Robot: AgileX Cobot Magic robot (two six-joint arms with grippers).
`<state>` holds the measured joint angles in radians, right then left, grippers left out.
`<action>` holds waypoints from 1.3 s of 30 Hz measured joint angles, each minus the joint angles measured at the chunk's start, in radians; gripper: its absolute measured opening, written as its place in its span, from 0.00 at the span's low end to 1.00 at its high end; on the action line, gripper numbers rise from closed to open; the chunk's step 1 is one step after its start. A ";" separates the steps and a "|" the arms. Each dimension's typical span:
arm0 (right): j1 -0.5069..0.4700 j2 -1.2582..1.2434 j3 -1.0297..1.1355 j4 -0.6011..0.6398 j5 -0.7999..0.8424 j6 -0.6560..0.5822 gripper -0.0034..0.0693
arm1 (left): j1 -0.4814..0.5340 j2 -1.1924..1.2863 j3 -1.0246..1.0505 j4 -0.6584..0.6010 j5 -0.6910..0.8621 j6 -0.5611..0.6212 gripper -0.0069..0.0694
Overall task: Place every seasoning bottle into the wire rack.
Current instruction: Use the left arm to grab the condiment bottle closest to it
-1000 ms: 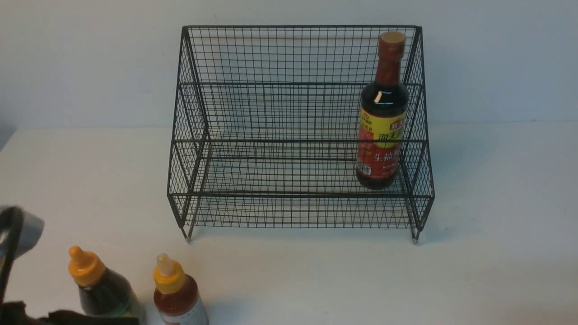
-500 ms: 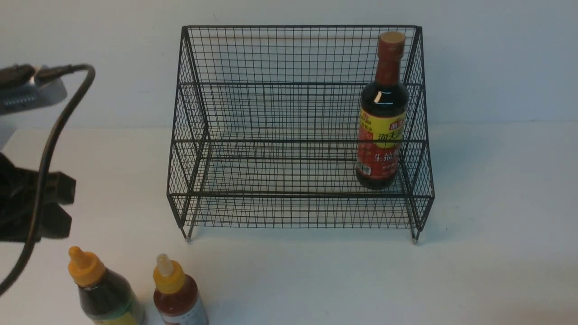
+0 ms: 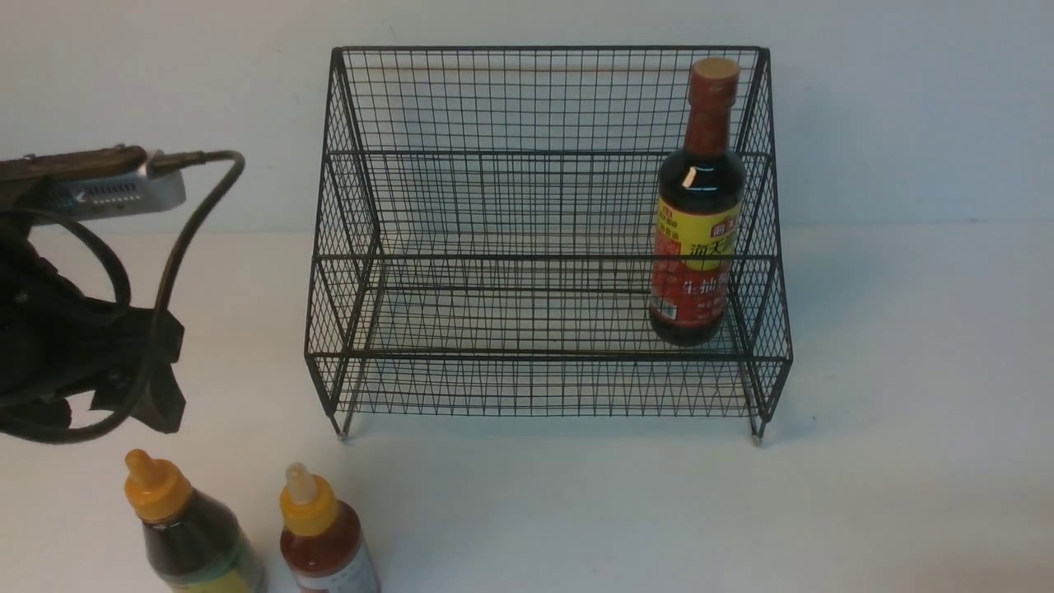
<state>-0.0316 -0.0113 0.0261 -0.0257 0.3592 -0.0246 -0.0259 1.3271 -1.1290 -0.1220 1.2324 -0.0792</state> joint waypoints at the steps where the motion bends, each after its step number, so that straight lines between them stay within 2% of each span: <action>1: 0.000 0.000 0.000 0.000 0.000 0.000 0.03 | 0.000 0.025 0.000 0.000 0.000 0.000 0.81; 17: 0.000 0.000 0.000 0.000 0.000 0.000 0.03 | 0.000 0.131 0.000 0.040 -0.004 0.000 0.82; 27: 0.000 0.000 0.000 0.000 0.000 0.006 0.03 | -0.085 0.158 0.000 0.044 -0.005 -0.011 0.81; 35: 0.000 0.000 0.000 0.000 0.000 0.007 0.03 | -0.104 0.161 0.039 0.086 -0.008 -0.050 0.70; 39: 0.000 0.000 0.000 0.000 0.000 0.007 0.03 | -0.104 0.161 0.073 0.096 -0.008 -0.063 0.69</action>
<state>-0.0316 -0.0113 0.0261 -0.0257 0.3592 -0.0181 -0.1302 1.4876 -1.0564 -0.0260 1.2245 -0.1419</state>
